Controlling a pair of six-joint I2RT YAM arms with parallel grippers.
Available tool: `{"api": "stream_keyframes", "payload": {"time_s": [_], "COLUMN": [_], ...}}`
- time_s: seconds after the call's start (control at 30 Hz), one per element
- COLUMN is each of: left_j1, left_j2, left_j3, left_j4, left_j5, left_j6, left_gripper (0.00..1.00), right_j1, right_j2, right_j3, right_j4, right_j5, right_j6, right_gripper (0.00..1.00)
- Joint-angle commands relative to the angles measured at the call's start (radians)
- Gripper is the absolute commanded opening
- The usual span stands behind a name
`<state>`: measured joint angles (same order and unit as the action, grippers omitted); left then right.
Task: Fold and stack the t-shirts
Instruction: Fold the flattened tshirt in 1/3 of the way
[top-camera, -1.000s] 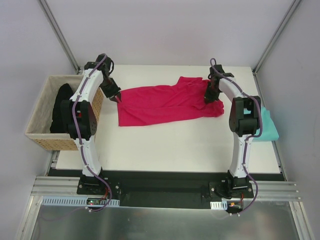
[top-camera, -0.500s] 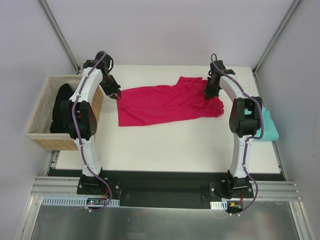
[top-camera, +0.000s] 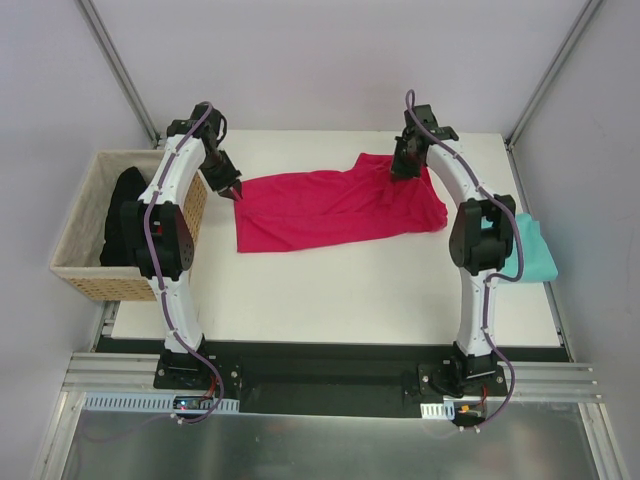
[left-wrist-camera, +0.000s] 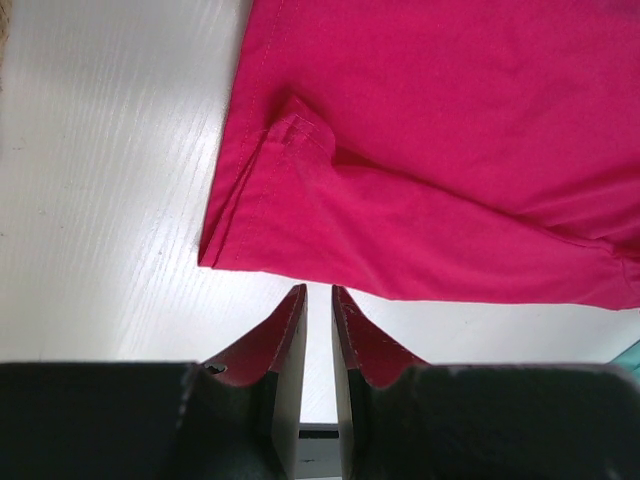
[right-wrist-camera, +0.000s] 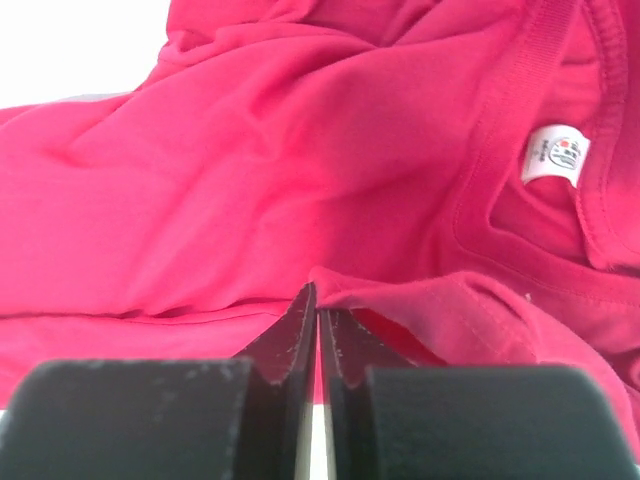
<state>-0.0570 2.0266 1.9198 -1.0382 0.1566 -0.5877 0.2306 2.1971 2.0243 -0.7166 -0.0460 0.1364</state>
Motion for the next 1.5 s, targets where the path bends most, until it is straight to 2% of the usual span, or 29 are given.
{"api": "stream_keyframes", "payload": {"time_s": [0.0,0.1,0.17,0.4,0.83,0.93,1.0,1.03,1.07,1.17,1.23,1.47], "left_j1": [0.008,0.008,0.008,0.008,0.008,0.008,0.008,0.008,0.008,0.008,0.008,0.008], "left_j2": [-0.011,-0.011,-0.011,-0.014,-0.025,-0.025,-0.025,-0.025,-0.025,-0.023,-0.025,-0.019], "left_j3": [0.018,0.016,0.015,0.016,-0.002,-0.005,-0.005,-0.005,-0.007,-0.010,-0.013,-0.013], "left_j4": [-0.034,-0.034,-0.034,-0.037,-0.037,-0.036,-0.037,-0.037,-0.036,-0.036,-0.037,-0.037], "left_j5": [0.012,0.015,0.017,0.018,0.018,0.020,0.020,0.020,0.018,0.015,0.015,0.017], "left_j6": [0.009,0.011,0.014,0.014,0.009,0.008,0.006,0.006,0.006,0.003,0.002,-0.001], "left_gripper": [0.15,0.15,0.15,0.15,0.15,0.15,0.15,0.15,0.15,0.15,0.15,0.15], "right_j1": [-0.011,-0.022,-0.025,-0.045,-0.024,-0.022,-0.019,-0.019,-0.019,-0.017,-0.016,-0.016], "right_j2": [0.032,0.035,0.035,0.016,-0.016,-0.016,-0.014,-0.014,-0.013,-0.010,-0.008,0.001], "right_j3": [0.048,0.045,0.045,0.044,-0.085,-0.091,-0.101,-0.104,-0.104,-0.113,-0.113,-0.073], "right_j4": [-0.021,-0.023,-0.023,-0.020,0.026,0.029,0.035,0.037,0.037,0.037,0.037,0.031], "right_j5": [-0.006,-0.002,0.005,0.000,-0.018,-0.025,-0.026,-0.028,-0.031,-0.038,-0.040,-0.048], "right_j6": [-0.032,-0.040,-0.044,-0.044,-0.018,-0.014,-0.012,-0.012,-0.009,-0.006,-0.006,-0.009], "right_gripper": [0.18,0.37,0.40,0.41,0.40,0.39,0.32,0.27,0.18,0.04,0.01,0.01]}}
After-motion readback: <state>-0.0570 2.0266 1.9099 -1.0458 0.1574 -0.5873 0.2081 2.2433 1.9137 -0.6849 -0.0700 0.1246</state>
